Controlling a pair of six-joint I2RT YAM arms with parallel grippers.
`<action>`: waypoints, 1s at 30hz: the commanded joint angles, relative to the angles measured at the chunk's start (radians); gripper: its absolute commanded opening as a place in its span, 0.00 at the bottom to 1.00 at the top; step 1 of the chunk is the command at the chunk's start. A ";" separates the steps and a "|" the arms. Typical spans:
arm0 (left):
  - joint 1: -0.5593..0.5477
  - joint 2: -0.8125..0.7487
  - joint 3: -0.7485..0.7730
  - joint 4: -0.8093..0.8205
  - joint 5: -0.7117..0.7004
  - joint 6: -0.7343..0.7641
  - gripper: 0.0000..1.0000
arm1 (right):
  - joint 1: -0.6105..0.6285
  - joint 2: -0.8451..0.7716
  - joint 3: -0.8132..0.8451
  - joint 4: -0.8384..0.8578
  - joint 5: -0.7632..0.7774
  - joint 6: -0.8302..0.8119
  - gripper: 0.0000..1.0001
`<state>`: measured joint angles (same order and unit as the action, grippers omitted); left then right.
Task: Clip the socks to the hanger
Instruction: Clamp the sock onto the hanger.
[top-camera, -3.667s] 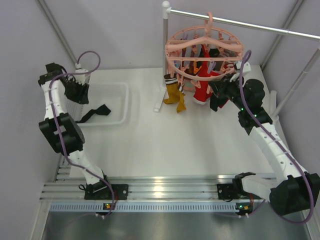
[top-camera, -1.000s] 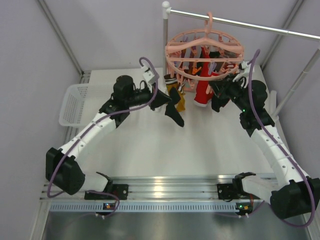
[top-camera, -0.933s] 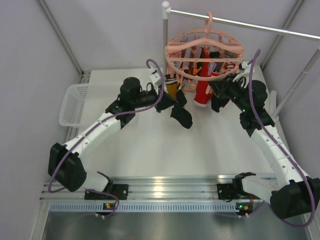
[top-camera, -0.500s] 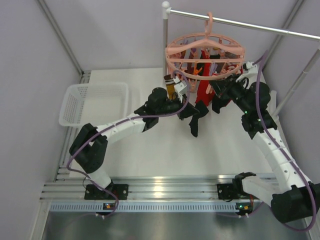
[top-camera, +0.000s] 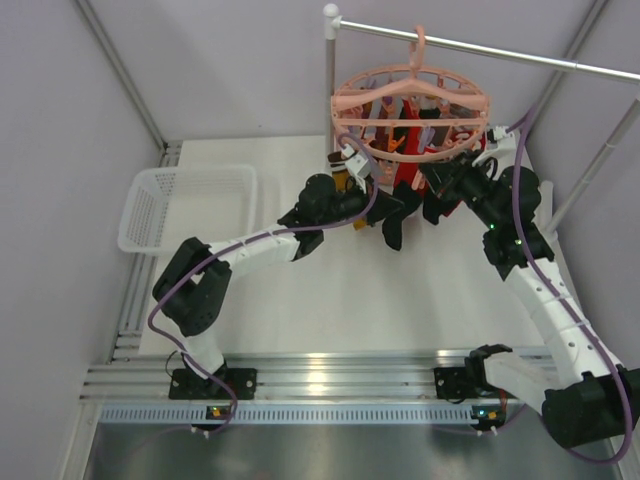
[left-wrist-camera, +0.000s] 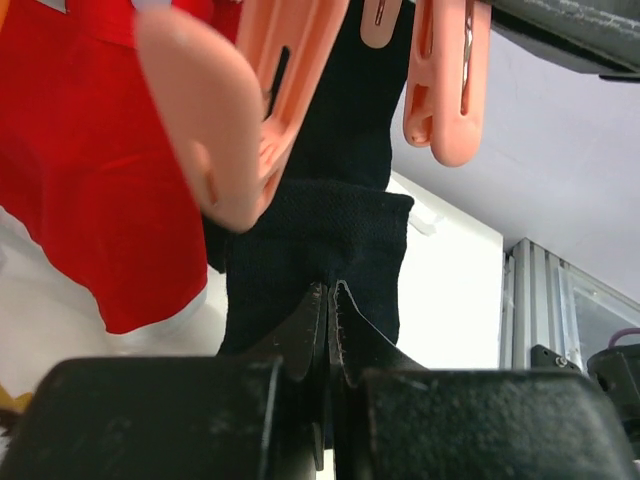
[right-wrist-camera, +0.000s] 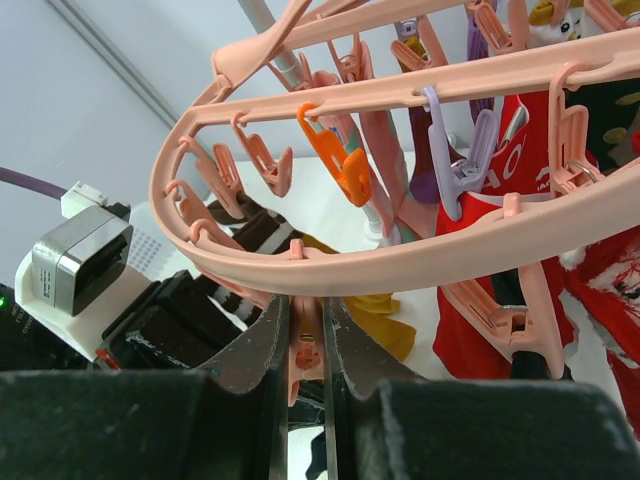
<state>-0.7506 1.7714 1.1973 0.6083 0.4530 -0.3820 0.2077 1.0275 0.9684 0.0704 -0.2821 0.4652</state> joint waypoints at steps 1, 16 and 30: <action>-0.001 0.000 0.042 0.119 -0.014 -0.043 0.00 | -0.014 0.000 -0.005 0.051 -0.009 0.009 0.00; 0.000 -0.012 0.028 0.160 0.006 -0.093 0.00 | -0.014 0.008 -0.010 0.048 0.006 -0.016 0.00; 0.013 -0.058 -0.021 0.199 0.038 -0.127 0.00 | -0.016 0.011 -0.014 0.068 -0.005 0.003 0.00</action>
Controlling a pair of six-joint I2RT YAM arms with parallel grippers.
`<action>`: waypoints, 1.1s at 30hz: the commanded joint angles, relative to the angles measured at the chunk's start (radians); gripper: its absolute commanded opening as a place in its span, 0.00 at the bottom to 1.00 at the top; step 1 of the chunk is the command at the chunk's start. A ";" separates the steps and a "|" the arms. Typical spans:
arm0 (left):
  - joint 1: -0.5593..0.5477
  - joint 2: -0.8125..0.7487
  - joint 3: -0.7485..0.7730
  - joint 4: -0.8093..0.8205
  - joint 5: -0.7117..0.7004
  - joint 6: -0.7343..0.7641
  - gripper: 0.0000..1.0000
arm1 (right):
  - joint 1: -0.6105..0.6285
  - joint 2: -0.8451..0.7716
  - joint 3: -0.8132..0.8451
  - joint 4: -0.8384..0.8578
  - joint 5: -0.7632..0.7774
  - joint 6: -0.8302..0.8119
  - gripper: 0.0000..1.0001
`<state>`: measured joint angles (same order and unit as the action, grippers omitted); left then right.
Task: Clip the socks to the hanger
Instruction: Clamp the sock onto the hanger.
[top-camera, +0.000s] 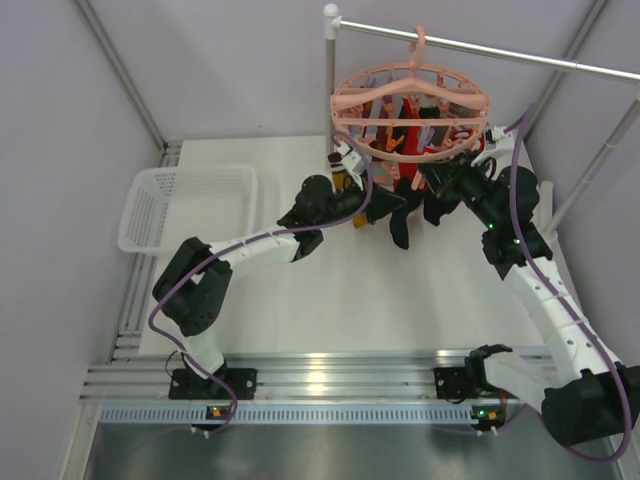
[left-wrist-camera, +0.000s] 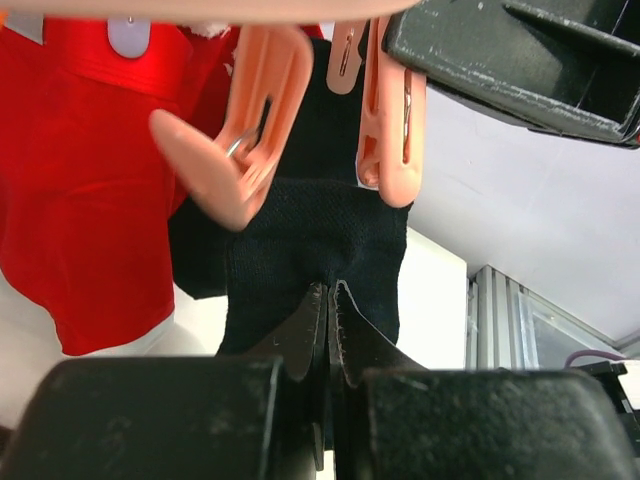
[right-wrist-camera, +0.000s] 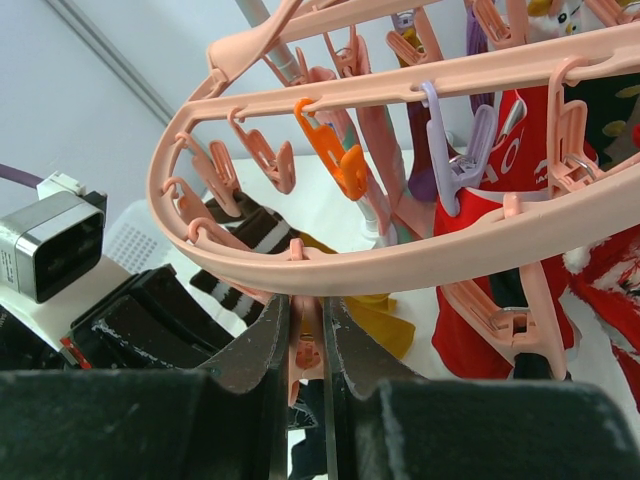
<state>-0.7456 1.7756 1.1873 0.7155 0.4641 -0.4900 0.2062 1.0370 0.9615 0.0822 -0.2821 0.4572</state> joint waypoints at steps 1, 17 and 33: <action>0.008 -0.062 -0.014 0.091 0.027 -0.019 0.00 | -0.016 0.001 -0.006 0.054 -0.008 0.012 0.00; 0.011 -0.045 0.015 0.114 0.042 -0.053 0.00 | -0.036 0.003 -0.021 0.068 -0.042 0.057 0.00; 0.009 0.005 0.084 0.127 0.044 -0.051 0.00 | -0.039 0.024 0.000 0.068 -0.068 0.060 0.00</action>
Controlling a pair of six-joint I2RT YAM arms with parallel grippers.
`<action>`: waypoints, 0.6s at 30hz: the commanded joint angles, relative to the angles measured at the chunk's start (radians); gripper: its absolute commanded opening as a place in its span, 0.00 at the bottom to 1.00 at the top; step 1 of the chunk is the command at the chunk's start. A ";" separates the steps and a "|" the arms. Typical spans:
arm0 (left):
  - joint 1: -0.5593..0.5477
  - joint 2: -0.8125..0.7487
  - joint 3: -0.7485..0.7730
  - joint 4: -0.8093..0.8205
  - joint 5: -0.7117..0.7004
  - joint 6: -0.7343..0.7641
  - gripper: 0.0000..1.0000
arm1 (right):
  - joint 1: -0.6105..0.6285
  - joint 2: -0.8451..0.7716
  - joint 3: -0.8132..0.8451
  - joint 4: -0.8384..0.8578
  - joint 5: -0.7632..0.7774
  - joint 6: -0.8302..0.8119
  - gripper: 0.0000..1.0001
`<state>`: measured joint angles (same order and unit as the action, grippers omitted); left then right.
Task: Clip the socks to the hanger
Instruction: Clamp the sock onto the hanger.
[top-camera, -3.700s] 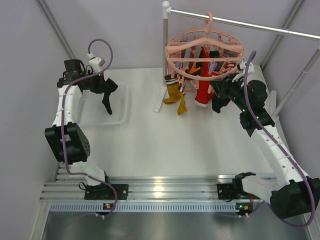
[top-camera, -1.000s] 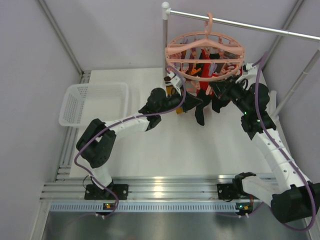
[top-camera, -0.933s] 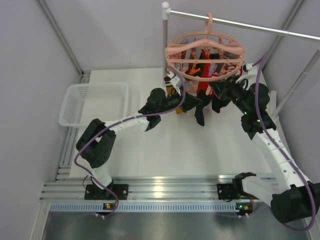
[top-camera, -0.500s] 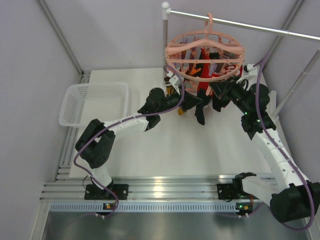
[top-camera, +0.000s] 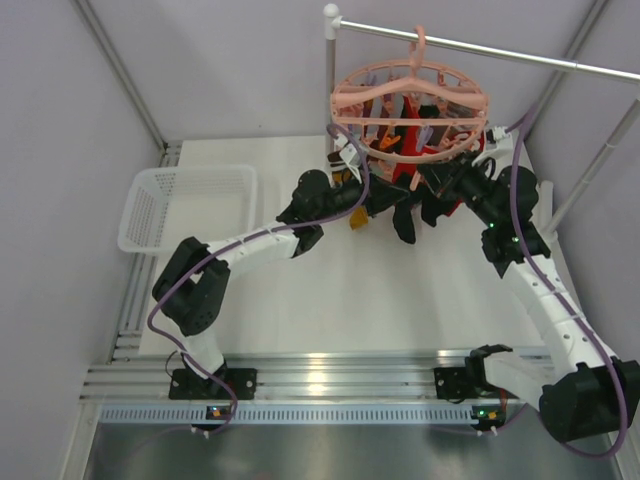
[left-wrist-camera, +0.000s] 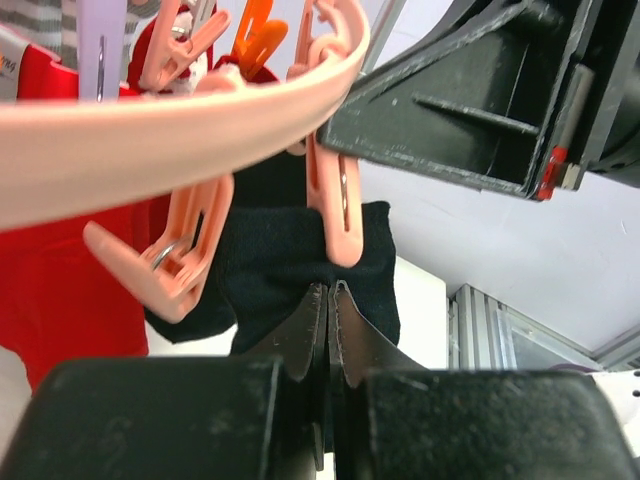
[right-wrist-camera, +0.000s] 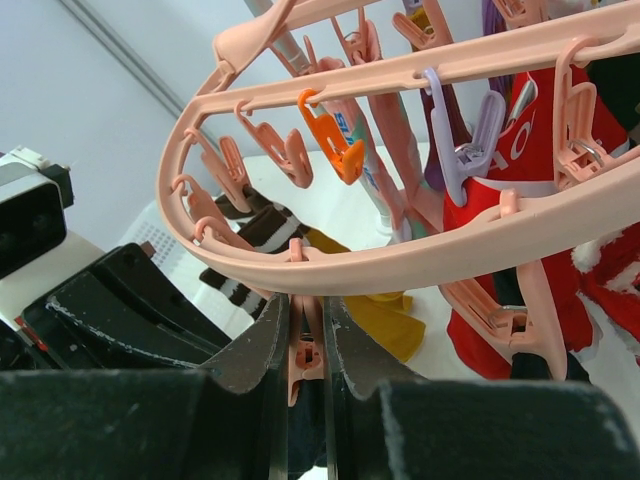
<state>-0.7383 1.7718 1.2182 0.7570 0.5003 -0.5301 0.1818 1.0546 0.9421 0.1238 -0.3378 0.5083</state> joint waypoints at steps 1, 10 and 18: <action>0.004 0.012 0.060 0.087 0.009 -0.013 0.00 | -0.016 0.011 0.023 0.027 -0.013 0.009 0.00; 0.002 0.028 0.072 0.081 0.020 -0.004 0.00 | -0.016 0.024 0.049 -0.001 -0.023 0.012 0.27; 0.002 0.038 0.084 0.059 0.000 0.007 0.00 | -0.018 0.024 0.063 -0.019 -0.032 0.007 0.47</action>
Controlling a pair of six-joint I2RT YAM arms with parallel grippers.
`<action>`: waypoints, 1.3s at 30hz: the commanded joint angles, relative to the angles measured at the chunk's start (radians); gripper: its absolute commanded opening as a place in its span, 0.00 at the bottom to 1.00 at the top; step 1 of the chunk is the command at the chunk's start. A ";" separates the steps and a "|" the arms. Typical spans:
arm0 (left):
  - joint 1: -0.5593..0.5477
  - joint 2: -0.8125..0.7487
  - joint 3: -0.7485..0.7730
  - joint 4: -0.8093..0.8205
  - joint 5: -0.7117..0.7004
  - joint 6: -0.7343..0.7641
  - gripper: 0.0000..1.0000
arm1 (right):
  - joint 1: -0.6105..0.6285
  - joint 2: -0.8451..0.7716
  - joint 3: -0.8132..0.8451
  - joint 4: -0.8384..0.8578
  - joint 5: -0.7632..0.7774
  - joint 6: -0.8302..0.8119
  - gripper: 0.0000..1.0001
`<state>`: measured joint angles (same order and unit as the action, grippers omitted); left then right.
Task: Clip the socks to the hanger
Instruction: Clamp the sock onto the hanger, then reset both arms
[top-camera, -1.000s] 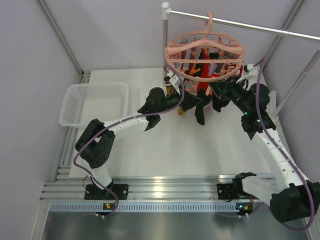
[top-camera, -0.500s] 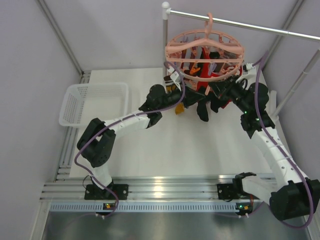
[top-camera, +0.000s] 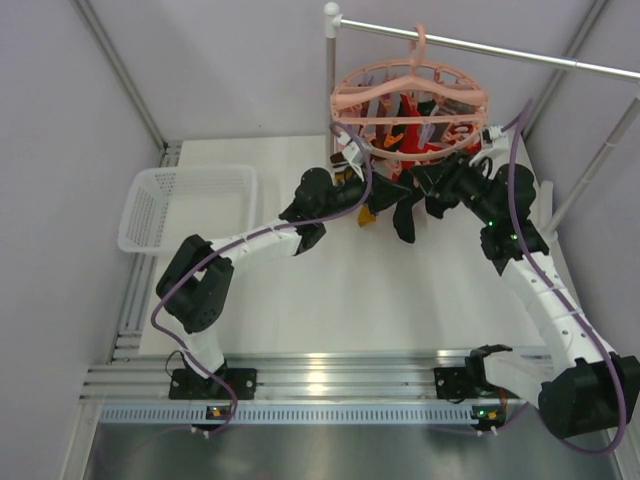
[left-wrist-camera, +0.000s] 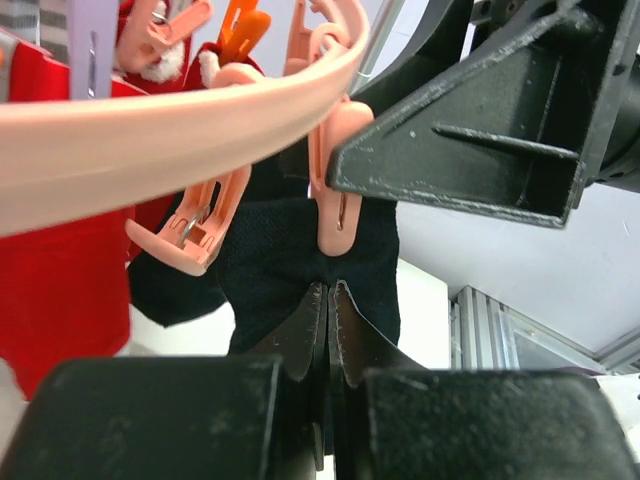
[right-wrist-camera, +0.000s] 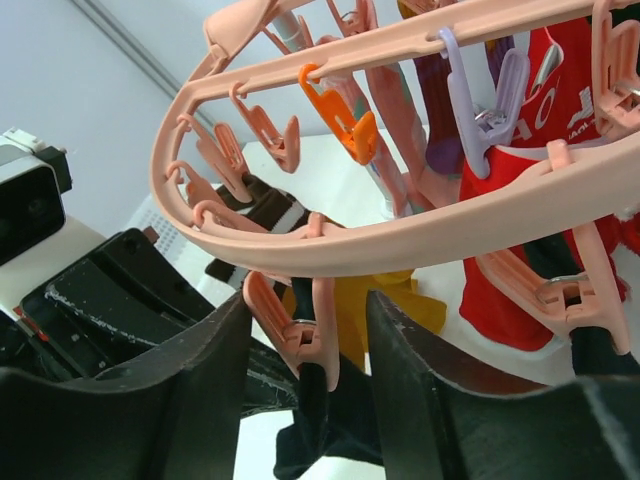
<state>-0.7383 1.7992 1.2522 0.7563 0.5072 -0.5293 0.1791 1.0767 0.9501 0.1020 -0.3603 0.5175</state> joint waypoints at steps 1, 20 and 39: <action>0.004 0.014 0.052 0.055 -0.010 0.006 0.02 | -0.013 0.002 0.056 0.002 -0.009 -0.002 0.49; 0.053 -0.274 -0.120 -0.164 0.054 0.172 0.74 | -0.138 -0.093 0.085 -0.159 -0.020 -0.086 0.93; 0.243 -0.549 -0.013 -1.236 -0.268 0.466 0.98 | -0.150 -0.356 -0.074 -0.419 -0.018 -0.316 1.00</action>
<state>-0.5301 1.2659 1.2434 -0.2810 0.3012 -0.1249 0.0425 0.7544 0.9134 -0.2695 -0.3637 0.2672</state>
